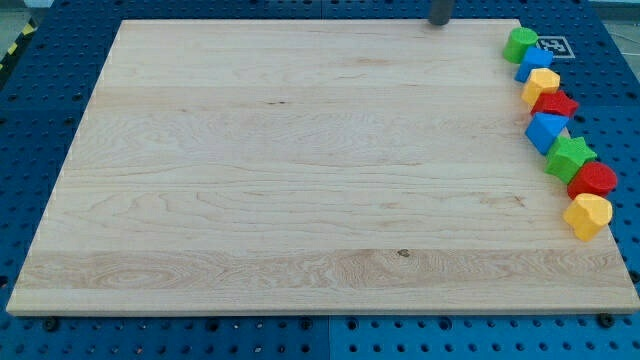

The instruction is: Move the green circle towards the top center

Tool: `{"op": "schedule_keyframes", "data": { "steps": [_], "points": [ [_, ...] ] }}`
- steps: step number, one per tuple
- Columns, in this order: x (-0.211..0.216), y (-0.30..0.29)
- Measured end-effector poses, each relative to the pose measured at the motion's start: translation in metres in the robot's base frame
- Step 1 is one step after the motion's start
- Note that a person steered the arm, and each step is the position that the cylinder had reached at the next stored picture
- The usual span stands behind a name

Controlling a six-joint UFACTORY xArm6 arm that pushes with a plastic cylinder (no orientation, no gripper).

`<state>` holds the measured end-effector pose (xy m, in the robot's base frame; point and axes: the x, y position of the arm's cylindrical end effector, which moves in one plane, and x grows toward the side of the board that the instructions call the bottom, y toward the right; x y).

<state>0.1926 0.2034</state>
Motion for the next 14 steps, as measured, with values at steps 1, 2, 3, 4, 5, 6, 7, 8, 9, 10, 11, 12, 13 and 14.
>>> {"op": "schedule_keyframes", "data": {
  "steps": [1,2,3,4,5,6,7,8,9,10,11,12,13,14],
  "points": [
    [0.008,0.026],
    [-0.001,0.033],
    [-0.002,0.037],
    [-0.001,0.106],
    [-0.001,0.136],
    [0.031,0.142],
    [0.040,0.142],
    [0.045,0.137],
    [0.048,0.131],
    [0.049,0.115],
    [0.040,0.112],
    [0.049,0.112],
    [0.049,0.112],
    [0.051,0.114]
  ]
}}
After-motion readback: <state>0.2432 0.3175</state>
